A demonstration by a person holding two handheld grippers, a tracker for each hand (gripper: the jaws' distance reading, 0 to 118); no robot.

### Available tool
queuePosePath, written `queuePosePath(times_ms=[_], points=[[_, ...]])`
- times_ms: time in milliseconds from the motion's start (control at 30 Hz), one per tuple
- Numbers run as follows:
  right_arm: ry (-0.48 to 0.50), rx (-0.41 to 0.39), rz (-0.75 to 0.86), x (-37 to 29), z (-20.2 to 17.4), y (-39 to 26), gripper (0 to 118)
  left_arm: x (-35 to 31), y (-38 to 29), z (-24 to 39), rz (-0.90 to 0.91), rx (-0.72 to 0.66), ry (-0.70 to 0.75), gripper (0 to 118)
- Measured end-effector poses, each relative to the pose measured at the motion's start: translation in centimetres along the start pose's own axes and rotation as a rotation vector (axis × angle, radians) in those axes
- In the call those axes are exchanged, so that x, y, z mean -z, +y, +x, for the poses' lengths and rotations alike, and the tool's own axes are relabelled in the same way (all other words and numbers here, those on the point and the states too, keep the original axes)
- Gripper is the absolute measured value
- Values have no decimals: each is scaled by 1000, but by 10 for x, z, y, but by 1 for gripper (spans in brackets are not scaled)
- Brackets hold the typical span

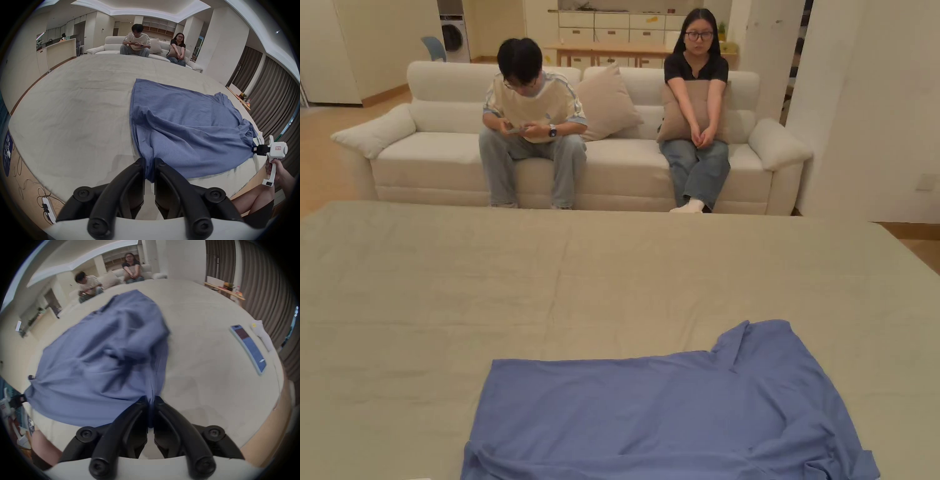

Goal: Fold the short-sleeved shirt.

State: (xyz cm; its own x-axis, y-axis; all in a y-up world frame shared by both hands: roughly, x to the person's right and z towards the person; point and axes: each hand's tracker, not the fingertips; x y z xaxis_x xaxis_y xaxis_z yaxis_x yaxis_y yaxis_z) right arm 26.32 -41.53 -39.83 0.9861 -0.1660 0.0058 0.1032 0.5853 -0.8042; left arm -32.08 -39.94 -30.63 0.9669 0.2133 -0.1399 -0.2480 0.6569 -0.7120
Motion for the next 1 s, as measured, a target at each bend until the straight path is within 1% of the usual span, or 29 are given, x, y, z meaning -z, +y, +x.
queuePosePath(times_ms=[67, 100, 133, 167, 200, 233, 267, 367, 467, 567, 633, 667, 700, 733, 767, 800, 833, 867, 900, 933, 967, 1000], points=[[-70, -25, 23, -3, -10, -4, 6, -4, 1, 2, 7, -7, 2, 8], [-53, -24, 15, -1, -6, -4, 6, -5, 2, 2, 9, -6, -6, 8], [-60, -16, 20, -6, -7, -4, 6, -6, 3, 3, 12, -5, -4, 8], [-70, 9, 22, -8, -4, -4, 6, -7, 4, 2, 14, -4, -5, 8], [-45, 64, 35, -13, 0, -5, 6, -9, 3, 3, 17, -4, -7, 8], [-28, 97, 59, -20, 3, -6, 6, -12, 4, 3, 24, -12, -9, 8], [-11, 106, 69, -29, 5, -4, 6, -16, 4, 2, 31, -19, -15, 8], [-13, 49, 90, -56, 0, -13, 6, -32, 1, 4, 42, -7, -25, 8], [4, 65, 99, -81, 6, -29, 6, -56, -7, 5, 63, 30, -14, 8], [-5, 74, 106, -98, 12, -50, 6, -76, -22, -4, 76, -8, -44, 8], [53, 190, 97, -99, 19, -57, 6, -76, -37, -7, 64, 0, -39, 8], [49, 191, 74, -93, 21, -56, 6, -72, -43, -8, 46, 27, -27, 8], [31, 176, 17, -85, 20, -55, 6, -66, -48, -8, 14, 57, -13, 8], [-7, 172, -9, -78, 18, -56, 6, -58, -52, -8, -4, 55, -1, 8], [3, 184, -6, -75, 18, -56, 8, -55, -54, -8, -3, 49, -2, 8], [-5, 199, -24, -70, 16, -54, 19, -52, -55, -9, 0, 30, -3, 9], [-56, 201, -23, -70, 14, -54, 44, -51, -55, -10, -8, 0, 1, 17], [-74, 199, -6, -73, 12, -54, 101, -51, -53, -11, -19, -42, 7, 48], [-57, 210, 15, -79, 12, -56, 118, -55, -52, -13, -8, -72, 12, 86], [-25, 211, 139, -100, 13, -52, 113, -62, -50, -15, 12, -77, -5, 113], [-15, 247, 169, -115, 12, -48, 107, -72, -46, -16, 68, -98, -47, 114], [-35, 262, 199, -137, 9, -41, 108, -97, -38, -16, 146, -114, -64, 111]])
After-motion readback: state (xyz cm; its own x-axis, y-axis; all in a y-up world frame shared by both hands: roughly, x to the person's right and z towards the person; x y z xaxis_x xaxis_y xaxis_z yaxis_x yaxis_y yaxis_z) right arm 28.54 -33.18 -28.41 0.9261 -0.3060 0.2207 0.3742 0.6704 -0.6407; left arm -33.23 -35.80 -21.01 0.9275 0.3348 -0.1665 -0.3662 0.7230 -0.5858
